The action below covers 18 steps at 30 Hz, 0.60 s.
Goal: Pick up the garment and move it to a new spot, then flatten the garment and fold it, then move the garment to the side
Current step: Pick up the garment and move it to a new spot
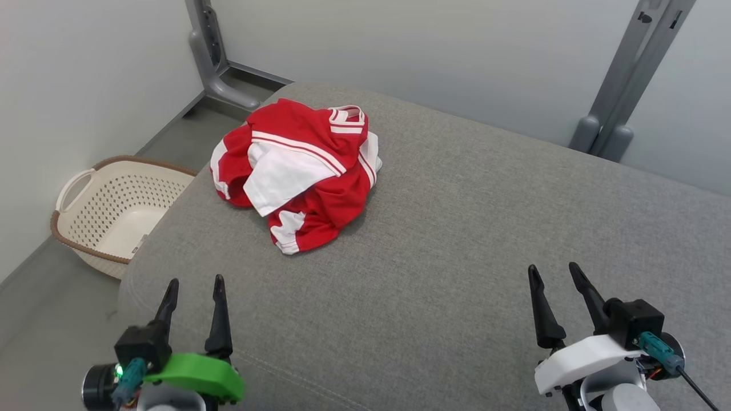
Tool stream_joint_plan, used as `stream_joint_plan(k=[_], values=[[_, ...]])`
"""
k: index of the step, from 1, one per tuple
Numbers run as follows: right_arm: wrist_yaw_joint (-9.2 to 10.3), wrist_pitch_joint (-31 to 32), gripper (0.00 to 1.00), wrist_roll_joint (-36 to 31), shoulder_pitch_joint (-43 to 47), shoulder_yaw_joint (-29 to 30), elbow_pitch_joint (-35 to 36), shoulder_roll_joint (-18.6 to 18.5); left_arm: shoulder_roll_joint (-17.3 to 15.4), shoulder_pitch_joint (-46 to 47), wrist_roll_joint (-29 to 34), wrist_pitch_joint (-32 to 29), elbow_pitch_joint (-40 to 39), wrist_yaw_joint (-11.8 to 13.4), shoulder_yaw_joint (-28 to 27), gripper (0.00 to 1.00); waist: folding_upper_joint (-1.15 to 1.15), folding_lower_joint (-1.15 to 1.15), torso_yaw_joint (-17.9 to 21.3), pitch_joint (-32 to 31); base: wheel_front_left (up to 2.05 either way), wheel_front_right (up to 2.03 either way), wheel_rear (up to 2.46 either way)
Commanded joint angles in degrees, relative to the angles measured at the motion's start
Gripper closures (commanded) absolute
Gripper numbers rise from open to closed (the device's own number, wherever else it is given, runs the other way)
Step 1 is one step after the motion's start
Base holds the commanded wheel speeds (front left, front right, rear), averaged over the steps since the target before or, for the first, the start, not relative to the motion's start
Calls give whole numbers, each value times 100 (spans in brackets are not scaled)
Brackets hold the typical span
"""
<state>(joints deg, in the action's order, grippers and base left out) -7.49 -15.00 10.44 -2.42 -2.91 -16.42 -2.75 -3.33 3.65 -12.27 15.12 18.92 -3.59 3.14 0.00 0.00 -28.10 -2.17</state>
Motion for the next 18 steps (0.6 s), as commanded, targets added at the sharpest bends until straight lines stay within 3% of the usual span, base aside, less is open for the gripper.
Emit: stream_joint_plan(k=[1,8,18], values=[[0,21,0,-38,-6,-16,44,-24,-37,272,48,-28,76,-53,32,0,0,0,75,58,0,0,0],[0,261,0,-282,-158,-145,415,-24,-12,1606,-261,-486,846,-123,61,0,0,0,438,500,0,0,0],[1,840,0,-726,-456,-371,1370,-24,-96,3716,-1045,-1321,2395,-307,-114,0,0,0,1303,1507,0,0,0]])
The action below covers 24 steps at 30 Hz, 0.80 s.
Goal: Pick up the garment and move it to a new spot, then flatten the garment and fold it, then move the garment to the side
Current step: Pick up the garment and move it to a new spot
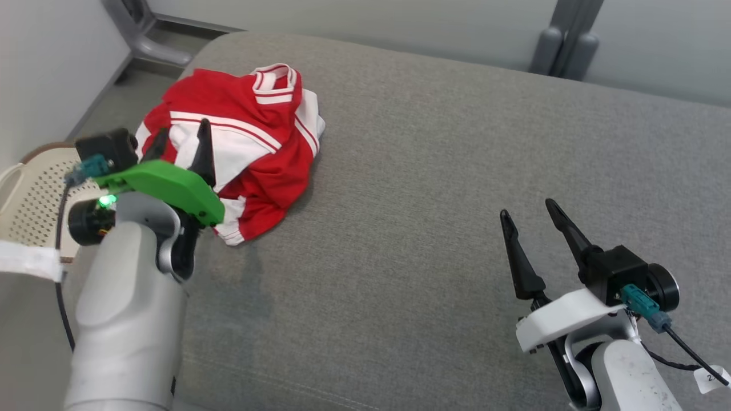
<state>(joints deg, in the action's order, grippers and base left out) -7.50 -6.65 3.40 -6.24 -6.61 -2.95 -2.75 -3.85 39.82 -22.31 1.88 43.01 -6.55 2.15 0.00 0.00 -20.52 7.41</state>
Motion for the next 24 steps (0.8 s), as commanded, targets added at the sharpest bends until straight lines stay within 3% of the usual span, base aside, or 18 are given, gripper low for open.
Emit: stream_joint_plan(k=[1,10,20,21,22,24], values=[[2,62,0,-61,-92,-17,119,-25,-86,295,-119,-102,143,-20,-54,0,0,0,642,666,0,0,0],[2,377,0,-268,-75,14,793,-23,-583,1567,-533,-738,1107,297,-540,0,0,0,1305,1550,0,0,0],[2,398,0,-271,7,111,1122,-21,-911,2105,-571,-1257,1733,676,-599,0,0,0,1546,2048,0,0,0],[2,388,0,-251,-1,124,1111,-21,-942,2123,-547,-1247,1745,686,-572,37,0,0,1547,2050,0,0,0],[2,379,0,-234,-15,139,1083,-21,-960,2126,-517,-1275,1773,668,-531,100,0,0,1544,2031,0,0,0],[2,327,0,-175,-37,134,1024,-21,-1001,2138,-517,-1318,1801,592,-493,100,0,0,1526,1953,0,0,0]])
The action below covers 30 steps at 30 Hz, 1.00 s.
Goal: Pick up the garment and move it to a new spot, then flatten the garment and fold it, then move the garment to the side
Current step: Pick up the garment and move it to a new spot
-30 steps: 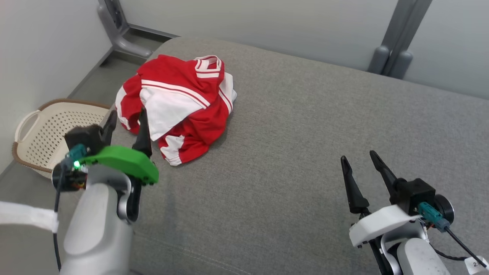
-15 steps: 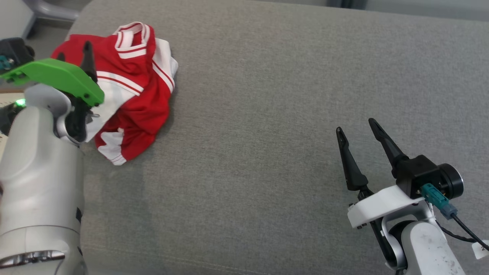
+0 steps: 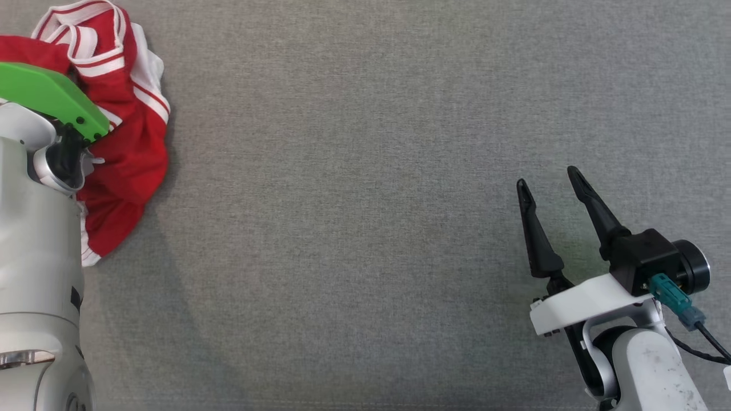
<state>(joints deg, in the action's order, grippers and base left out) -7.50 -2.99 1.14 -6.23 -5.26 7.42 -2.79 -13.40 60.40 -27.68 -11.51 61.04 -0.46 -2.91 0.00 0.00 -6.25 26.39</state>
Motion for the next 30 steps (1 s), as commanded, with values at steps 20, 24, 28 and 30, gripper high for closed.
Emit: stream_joint_plan(k=[20,24,28,30], values=[[2,-881,0,1059,208,-298,-1328,-16,-120,533,-57,-399,-1740,-699,1068,100,0,0,117,-2360,0,0,0],[2,-921,0,1116,302,-321,-1455,-19,111,411,-397,-552,-2448,-706,1408,100,0,0,429,-2640,0,0,0],[2,-885,0,1038,239,-351,-1456,-17,284,198,-627,-650,-2918,-706,1638,100,0,0,923,-2686,0,0,0],[3,-842,0,1006,174,-365,-1423,-19,398,113,-704,-675,-3107,-707,1705,100,0,0,1238,-2658,0,0,0]])
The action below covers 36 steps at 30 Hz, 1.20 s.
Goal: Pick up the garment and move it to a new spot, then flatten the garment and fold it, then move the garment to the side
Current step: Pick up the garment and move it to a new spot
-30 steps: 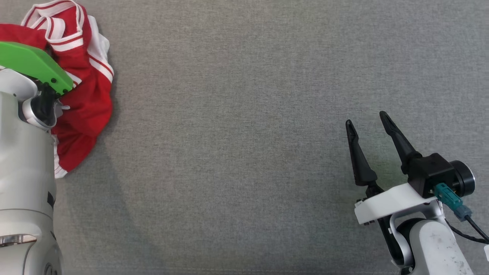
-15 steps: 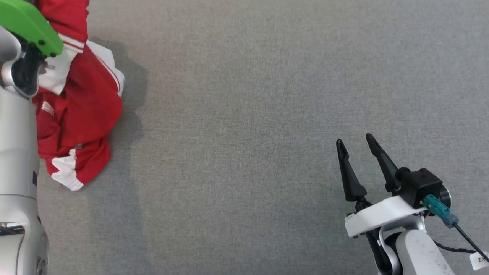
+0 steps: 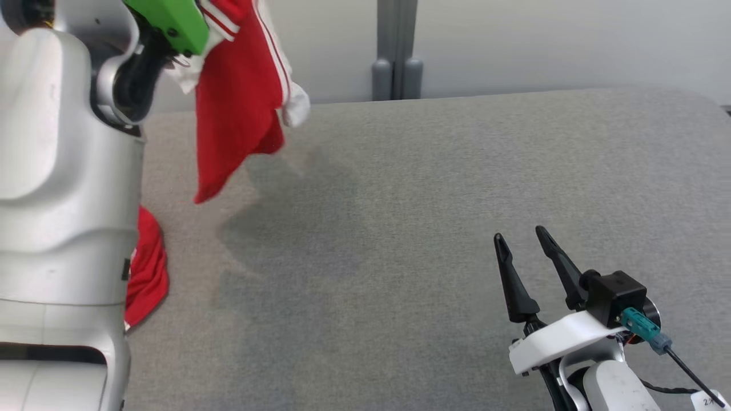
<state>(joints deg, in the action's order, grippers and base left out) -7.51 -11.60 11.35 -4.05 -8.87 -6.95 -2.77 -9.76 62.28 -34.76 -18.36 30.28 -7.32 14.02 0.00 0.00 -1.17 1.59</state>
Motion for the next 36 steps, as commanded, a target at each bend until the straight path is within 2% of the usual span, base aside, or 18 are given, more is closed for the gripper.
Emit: stream_joint_plan(k=[1,5,11,17,21,22,23,24,31,36], values=[[3,28,0,-48,-52,27,35,-21,99,-106,-2,11,-121,-20,72,100,0,0,894,-143,0,0,0],[4,87,0,-97,-110,84,111,-19,281,-330,-73,35,-310,-15,229,100,0,0,1501,43,0,0,0],[4,40,0,-31,-246,139,206,-13,547,-644,-180,242,-308,-15,601,100,0,0,2133,469,0,0,0],[4,-78,0,84,-363,141,127,-10,621,-1164,-230,559,261,-18,1089,100,0,0,2417,753,0,0,0],[4,-145,0,110,-401,176,89,-10,614,-1443,78,765,892,49,1379,100,0,0,2407,874,0,0,0],[4,-166,0,120,-416,182,65,-10,617,-1508,138,806,1059,61,1460,90,0,0,2374,900,0,0,0],[4,-171,0,123,-434,177,50,-10,621,-1555,175,866,1166,58,1511,29,0,0,2346,915,0,0,0],[4,-185,0,126,-446,175,35,-10,623,-1589,237,971,1260,55,1582,0,0,0,2290,932,0,0,0],[4,-226,0,76,-432,243,-4,-15,632,-1941,272,2277,1405,10,1716,0,0,0,1808,880,0,0,0],[4,-182,0,5,-311,316,-3,-17,455,-2347,170,3120,1192,-10,1599,0,0,0,1413,645,0,0,0]])
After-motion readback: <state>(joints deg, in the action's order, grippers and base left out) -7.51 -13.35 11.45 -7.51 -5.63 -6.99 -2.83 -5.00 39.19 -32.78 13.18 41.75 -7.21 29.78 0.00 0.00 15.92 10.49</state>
